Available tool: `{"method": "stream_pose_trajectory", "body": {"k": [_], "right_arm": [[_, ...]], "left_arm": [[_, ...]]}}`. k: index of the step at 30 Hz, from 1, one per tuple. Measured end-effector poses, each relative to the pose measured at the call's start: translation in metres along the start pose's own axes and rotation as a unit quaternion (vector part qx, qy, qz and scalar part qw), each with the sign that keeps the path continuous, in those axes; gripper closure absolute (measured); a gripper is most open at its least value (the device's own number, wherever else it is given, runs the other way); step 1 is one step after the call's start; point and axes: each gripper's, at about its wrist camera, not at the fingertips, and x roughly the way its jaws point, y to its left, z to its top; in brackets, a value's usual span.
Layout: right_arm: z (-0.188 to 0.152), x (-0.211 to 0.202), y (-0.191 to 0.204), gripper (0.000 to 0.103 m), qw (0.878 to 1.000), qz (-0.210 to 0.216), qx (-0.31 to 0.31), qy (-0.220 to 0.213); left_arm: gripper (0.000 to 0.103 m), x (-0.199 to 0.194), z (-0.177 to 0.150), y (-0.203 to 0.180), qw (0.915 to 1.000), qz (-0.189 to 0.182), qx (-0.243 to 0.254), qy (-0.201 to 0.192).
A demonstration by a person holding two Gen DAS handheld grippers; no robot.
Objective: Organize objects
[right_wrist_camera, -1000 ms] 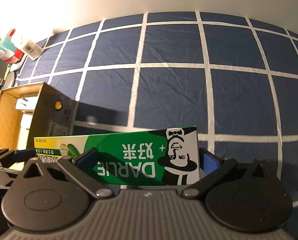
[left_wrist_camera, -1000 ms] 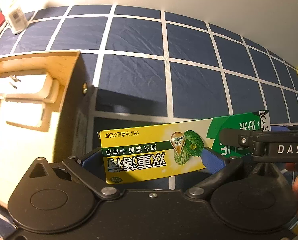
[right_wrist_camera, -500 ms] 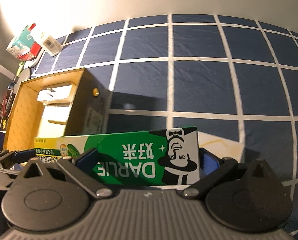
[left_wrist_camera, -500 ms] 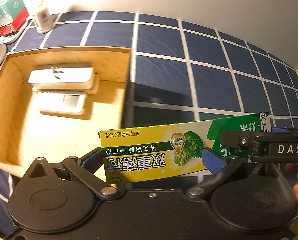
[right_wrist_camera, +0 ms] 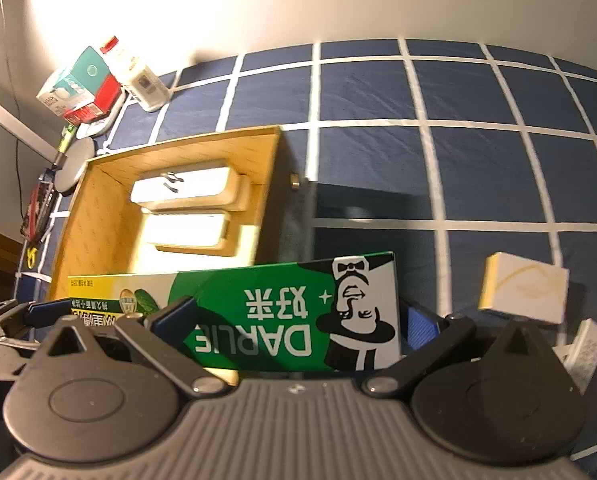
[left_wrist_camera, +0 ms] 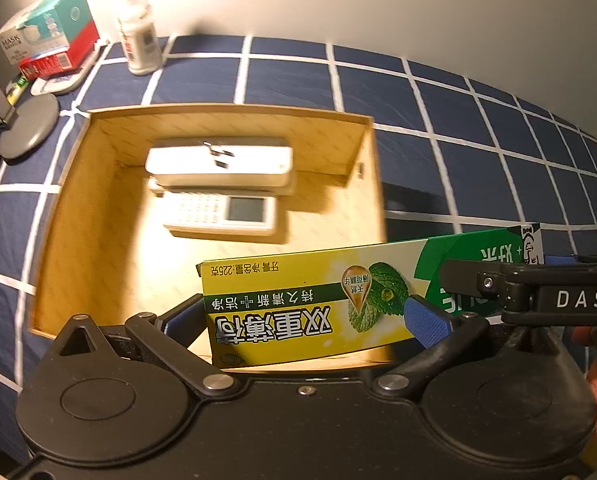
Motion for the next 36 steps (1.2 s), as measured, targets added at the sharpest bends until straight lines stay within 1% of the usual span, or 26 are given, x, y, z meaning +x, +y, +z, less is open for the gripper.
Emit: {"method": "stream_pose_trajectory", "body": {"k": [10,18,27,36], "right_arm": [[-0.007,0.018,0.068,0.000,1.000,-0.009,0.017,-0.018],[-0.007,0.042,0.110,0.000,0.999,-0.028,0.027,-0.010],[0.003,0.076,0.134,0.000,0.998,-0.054,0.024,0.007],[0.011,0.105,0.139,0.000,0.997,-0.064,0.029,0.029]], "left_arm": [[0.000,-0.005,0.005,0.067,0.9996,-0.001,0.027,-0.004],[0.000,0.005,0.009,0.111,0.9994,-0.009,0.031,0.009],[0.000,0.031,0.020,0.140,0.9988,-0.014,0.038,0.029],[0.000,0.059,0.030,0.155,0.9975,-0.019,0.037,0.056]]}}
